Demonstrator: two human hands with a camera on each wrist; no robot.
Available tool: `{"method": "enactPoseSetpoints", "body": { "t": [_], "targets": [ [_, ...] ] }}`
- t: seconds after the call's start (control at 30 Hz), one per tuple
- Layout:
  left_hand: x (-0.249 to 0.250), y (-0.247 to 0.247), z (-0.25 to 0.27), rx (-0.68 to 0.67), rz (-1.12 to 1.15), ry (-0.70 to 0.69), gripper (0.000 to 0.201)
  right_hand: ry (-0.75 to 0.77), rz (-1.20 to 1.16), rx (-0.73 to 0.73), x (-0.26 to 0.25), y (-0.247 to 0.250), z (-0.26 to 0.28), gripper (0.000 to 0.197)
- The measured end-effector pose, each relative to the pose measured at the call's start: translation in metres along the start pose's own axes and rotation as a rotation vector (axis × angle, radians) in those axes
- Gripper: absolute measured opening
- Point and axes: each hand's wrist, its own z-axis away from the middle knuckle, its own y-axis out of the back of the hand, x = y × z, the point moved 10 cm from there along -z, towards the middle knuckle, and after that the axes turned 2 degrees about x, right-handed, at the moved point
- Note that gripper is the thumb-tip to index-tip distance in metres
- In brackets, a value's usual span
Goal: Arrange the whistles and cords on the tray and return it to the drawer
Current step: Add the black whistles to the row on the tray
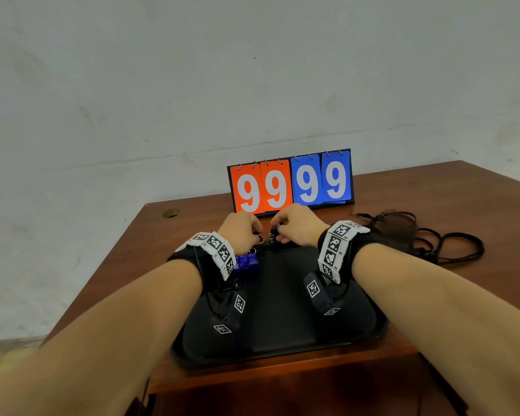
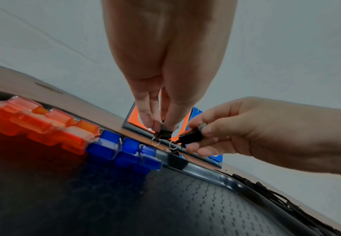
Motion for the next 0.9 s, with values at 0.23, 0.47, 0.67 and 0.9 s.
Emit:
{"method": "enactPoseSetpoints", "body": {
  "t": [0.23,0.47,0.67,0.9],
  "targets": [
    [0.009,-0.008,0.003,-0.053,-0.030,-0.038,0.023,0.153,0.328,-0.104,-0.025,-0.014,0.013,0.032],
    [0.008,-0.008,0.011,-0.050,-0.012,-0.044,0.025,0.208,0.410,-0.125,-0.027,-0.016,0.024,0.033],
    [0.017,-0.008,0.018,-0.052,-0.023,-0.084,0.026,0.201,0.370,-0.105,-0.023,-0.014,0.028,0.033],
    [0.019,-0.013,0.022,-0.067,-0.058,-0.082,0.028,0.175,0.317,-0.081,-0.019,-0.015,0.030,0.044]
  ]
}}
